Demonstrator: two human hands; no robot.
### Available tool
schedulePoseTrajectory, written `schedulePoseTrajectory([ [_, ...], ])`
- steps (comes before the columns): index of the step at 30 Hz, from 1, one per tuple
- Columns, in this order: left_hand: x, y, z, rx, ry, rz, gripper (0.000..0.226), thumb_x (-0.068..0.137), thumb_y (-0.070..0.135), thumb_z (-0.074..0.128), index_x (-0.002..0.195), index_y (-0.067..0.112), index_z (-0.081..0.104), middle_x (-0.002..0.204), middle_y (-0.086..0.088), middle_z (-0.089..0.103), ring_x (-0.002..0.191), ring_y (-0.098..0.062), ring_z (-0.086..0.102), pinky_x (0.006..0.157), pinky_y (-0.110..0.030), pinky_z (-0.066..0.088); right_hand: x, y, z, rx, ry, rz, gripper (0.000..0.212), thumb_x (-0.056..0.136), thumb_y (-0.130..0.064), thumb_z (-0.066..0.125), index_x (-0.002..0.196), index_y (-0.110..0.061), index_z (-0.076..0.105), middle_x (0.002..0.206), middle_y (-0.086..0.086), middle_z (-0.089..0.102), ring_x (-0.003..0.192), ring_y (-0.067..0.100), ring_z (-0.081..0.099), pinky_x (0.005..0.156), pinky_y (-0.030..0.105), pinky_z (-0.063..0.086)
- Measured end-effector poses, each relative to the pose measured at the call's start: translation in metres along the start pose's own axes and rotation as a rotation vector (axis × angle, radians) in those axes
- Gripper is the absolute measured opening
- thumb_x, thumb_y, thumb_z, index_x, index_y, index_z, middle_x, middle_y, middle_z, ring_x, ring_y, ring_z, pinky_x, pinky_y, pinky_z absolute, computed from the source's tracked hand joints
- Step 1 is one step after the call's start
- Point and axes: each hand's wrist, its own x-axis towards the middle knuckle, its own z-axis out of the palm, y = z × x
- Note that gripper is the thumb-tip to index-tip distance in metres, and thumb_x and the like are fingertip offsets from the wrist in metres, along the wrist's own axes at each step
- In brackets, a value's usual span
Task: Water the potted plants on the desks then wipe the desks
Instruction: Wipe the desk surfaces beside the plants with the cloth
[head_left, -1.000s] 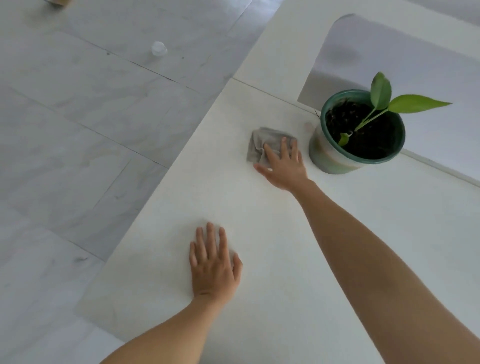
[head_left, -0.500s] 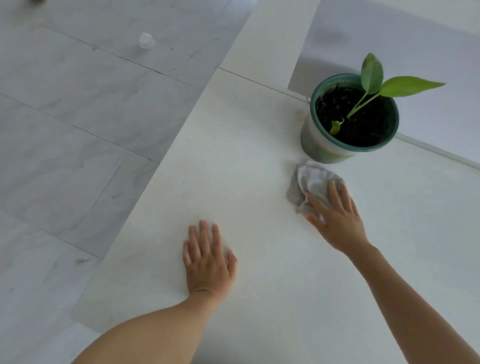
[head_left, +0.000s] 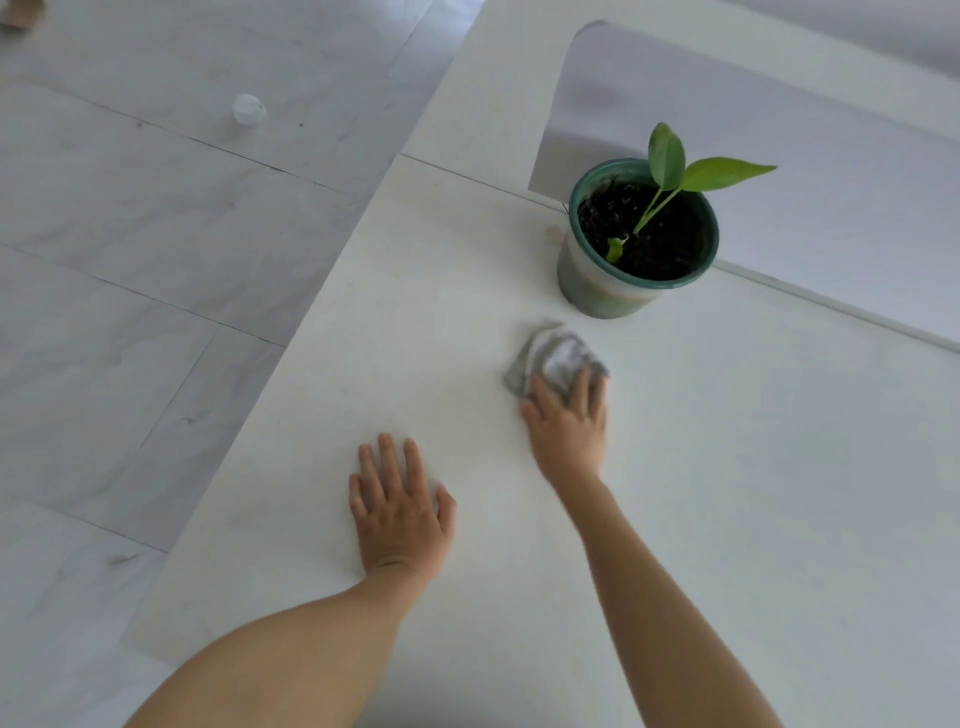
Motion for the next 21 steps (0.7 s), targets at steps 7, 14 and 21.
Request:
schedulePoseTrajectory([
  [7,-0.001,0.005,-0.01,0.002,-0.127,-0.003,0.06,0.075,0.036,0.033,0.127,0.008,0.042,0.13,-0.023,0.055,0.118,-0.043,0.054,0.095,-0.047,0.034,-0.031,-0.009,0.006,-0.121,-0.044,-0.302,0.024,0.078,-0.029,0.059,0.099,-0.028,0.071,0.114,0.019,0.067,0.11,0.046,0.058,0.079,0.046,0.055],
  [14,-0.002,0.006,-0.017,-0.024,-0.212,-0.002,0.063,0.071,0.035,0.034,0.117,0.002,0.061,0.125,-0.025,0.059,0.112,-0.045,0.057,0.091,-0.05,0.046,-0.063,0.041,-0.011,-0.128,0.04,-0.219,0.036,0.063,-0.017,0.081,0.097,-0.021,0.072,0.108,0.013,0.071,0.106,0.038,0.064,0.073,0.039,0.056],
  [21,-0.003,0.007,-0.017,-0.097,-0.197,-0.004,0.065,0.071,0.034,0.032,0.117,-0.002,0.06,0.126,-0.028,0.057,0.114,-0.049,0.053,0.09,-0.059,0.043,-0.106,0.071,-0.022,-0.068,0.043,0.033,0.049,0.044,-0.002,0.088,0.088,-0.02,0.074,0.084,0.003,0.073,0.073,0.031,0.068,0.042,0.027,0.047],
])
